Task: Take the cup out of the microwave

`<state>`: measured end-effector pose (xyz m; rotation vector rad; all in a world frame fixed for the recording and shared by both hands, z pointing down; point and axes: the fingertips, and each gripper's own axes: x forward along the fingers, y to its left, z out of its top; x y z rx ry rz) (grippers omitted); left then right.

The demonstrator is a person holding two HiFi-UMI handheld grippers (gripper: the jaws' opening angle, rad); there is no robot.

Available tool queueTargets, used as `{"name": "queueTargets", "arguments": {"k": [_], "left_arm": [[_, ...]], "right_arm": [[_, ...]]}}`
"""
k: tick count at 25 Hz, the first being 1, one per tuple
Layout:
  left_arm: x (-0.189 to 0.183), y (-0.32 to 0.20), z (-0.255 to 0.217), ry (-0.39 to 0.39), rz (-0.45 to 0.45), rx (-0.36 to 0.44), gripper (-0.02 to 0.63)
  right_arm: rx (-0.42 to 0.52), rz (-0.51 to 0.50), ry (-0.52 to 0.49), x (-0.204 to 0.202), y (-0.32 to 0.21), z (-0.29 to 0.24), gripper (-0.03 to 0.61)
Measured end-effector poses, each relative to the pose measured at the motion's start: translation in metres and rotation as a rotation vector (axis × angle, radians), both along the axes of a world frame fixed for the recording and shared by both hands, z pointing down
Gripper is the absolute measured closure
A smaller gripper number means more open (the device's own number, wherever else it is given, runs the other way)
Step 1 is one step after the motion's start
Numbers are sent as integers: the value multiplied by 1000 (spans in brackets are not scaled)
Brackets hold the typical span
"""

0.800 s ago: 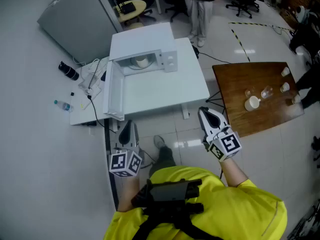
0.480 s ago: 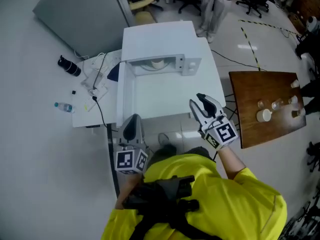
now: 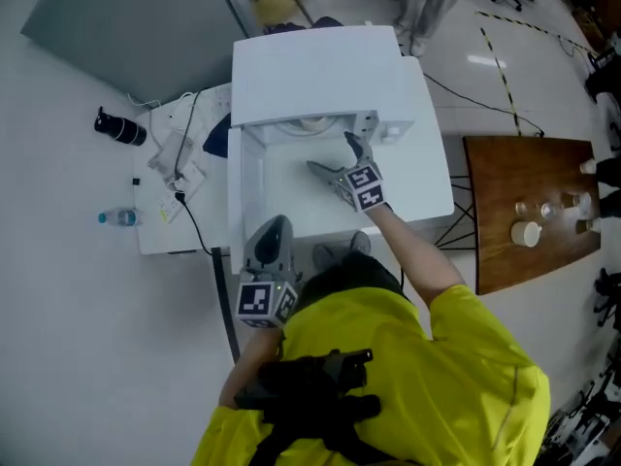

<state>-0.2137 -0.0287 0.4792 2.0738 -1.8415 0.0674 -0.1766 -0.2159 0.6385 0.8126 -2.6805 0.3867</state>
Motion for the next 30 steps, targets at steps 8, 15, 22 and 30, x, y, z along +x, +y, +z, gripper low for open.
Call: {"name": "queueTargets", "arguments": {"k": [8,15,22,30], "left_arm": [[-6,-50,36,-11,17,-9,600],[-38,-50,49,-26,-68,-41,600],[-43,-53,52,-36,-62,-44,600],[-2,-84,58,-2,55,-49,600]], "right_arm": [[59,124,101,-60,-109,97,57],[73,115,116,-80,-133,114,118],[103,55,97,-74,-93,90,124],[-23,60,80,31,43,92,123]]}}
